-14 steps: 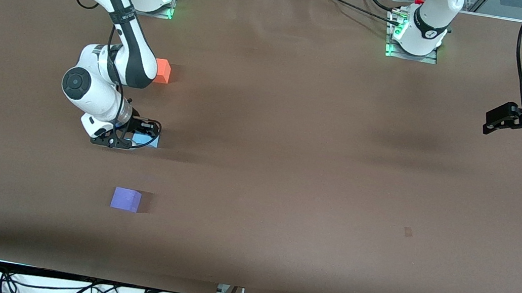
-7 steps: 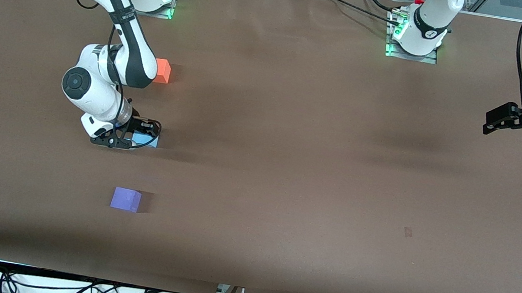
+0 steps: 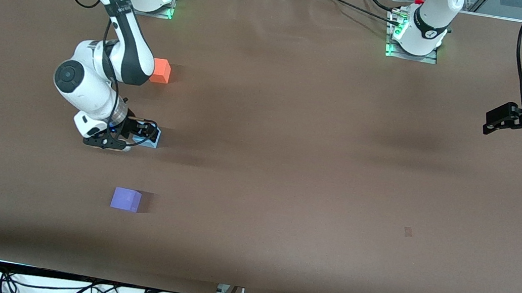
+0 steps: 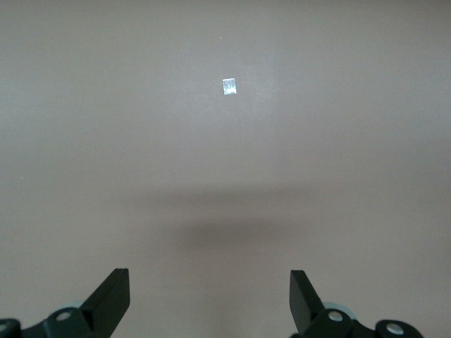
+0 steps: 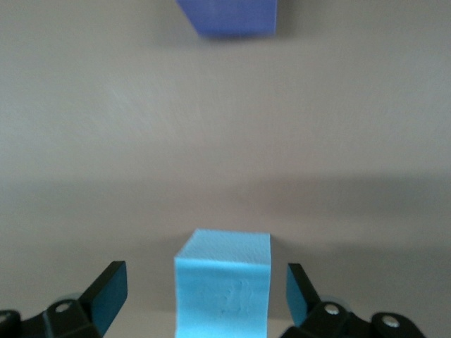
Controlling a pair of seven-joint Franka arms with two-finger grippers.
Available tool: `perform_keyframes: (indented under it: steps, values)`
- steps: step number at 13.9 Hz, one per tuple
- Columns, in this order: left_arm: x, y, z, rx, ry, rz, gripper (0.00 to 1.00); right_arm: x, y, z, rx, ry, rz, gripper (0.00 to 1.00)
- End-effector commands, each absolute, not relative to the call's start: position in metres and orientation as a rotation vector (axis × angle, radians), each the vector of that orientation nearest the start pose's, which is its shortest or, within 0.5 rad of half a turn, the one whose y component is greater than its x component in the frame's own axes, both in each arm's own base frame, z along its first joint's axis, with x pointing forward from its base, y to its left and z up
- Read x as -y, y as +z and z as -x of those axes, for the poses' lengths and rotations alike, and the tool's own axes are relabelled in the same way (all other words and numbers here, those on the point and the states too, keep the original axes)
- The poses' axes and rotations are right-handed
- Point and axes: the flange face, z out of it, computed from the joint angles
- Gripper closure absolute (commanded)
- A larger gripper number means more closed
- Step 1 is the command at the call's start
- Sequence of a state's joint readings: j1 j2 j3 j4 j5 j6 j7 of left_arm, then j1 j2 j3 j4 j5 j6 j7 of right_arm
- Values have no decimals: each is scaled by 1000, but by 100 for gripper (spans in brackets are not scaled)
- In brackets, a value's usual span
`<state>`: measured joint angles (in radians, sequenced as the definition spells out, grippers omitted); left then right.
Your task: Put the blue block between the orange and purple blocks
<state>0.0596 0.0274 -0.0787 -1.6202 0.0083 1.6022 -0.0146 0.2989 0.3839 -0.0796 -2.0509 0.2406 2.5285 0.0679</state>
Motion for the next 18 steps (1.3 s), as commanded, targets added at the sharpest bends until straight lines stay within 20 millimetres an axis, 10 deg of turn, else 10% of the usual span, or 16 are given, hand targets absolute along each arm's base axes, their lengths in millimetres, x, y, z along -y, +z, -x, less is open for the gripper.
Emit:
perform_keyframes:
  steps: [1, 12, 18]
  values:
    - [8, 588, -569, 4, 86, 3134, 0, -116, 304, -596, -56, -200, 2988, 0]
    - [30, 590, -559, -60, 157, 3118, 0, -82, 583, -584, 98, 10, 3082, 0]
    - [30, 590, -559, -60, 157, 3121, 0, -47, 617, -537, 17, 159, 3068, 0]
